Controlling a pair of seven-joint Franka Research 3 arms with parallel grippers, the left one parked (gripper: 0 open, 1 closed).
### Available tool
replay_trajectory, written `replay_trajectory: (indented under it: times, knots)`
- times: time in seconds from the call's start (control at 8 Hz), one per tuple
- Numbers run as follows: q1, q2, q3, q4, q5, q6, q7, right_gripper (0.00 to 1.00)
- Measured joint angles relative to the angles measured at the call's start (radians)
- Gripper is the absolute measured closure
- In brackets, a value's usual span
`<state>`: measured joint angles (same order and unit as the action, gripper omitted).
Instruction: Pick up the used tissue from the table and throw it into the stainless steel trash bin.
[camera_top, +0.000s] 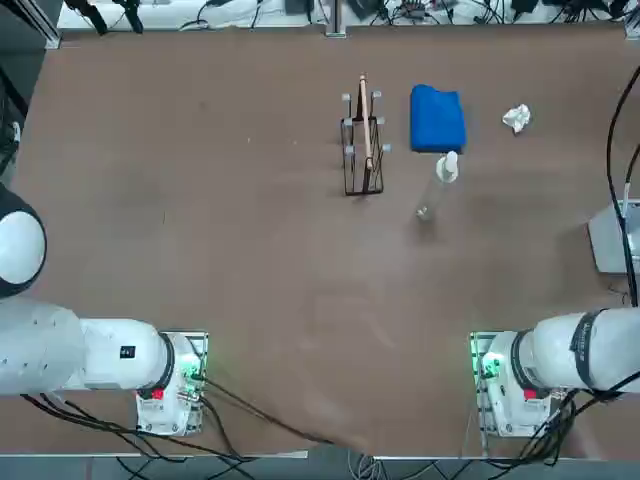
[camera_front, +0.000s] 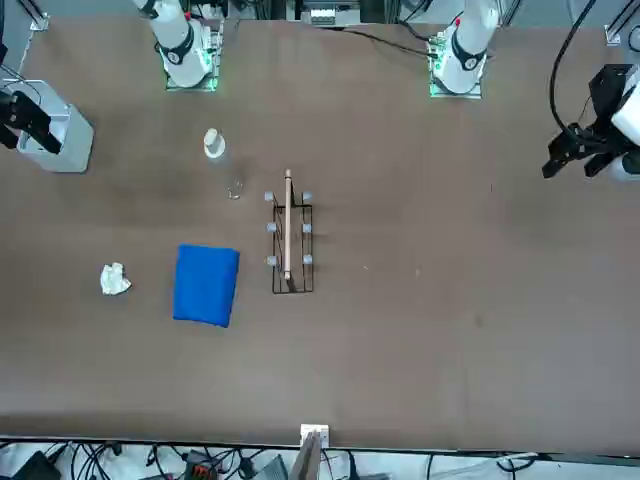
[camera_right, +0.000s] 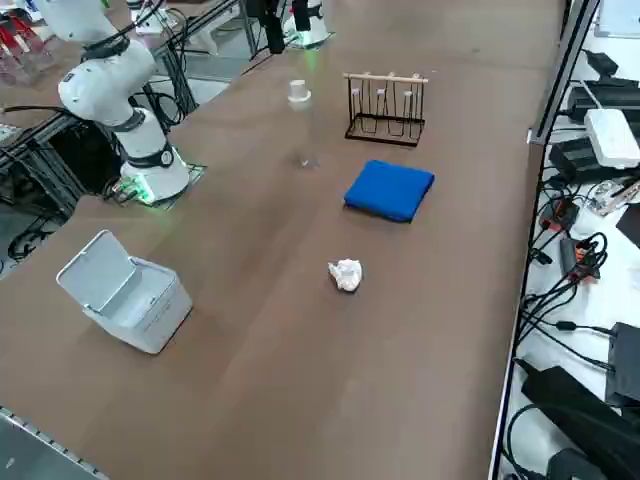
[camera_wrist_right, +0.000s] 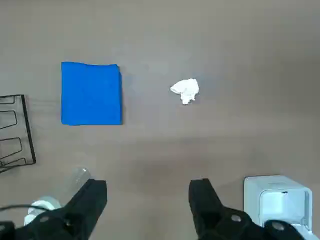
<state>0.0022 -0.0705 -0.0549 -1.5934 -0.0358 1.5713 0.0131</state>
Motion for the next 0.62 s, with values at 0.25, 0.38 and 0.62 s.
replay_trajectory:
  times: [0.25, 0.38, 0.62]
  knots:
    - [0.000, 0.000, 0.000, 0.000, 0.002, -0.001, -0.009, 0.00]
    - [0.000, 0.000, 0.000, 0.000, 0.004, -0.001, -0.009, 0.00]
    - [-0.001, 0.011, -0.001, 0.000, 0.005, -0.001, -0.010, 0.00]
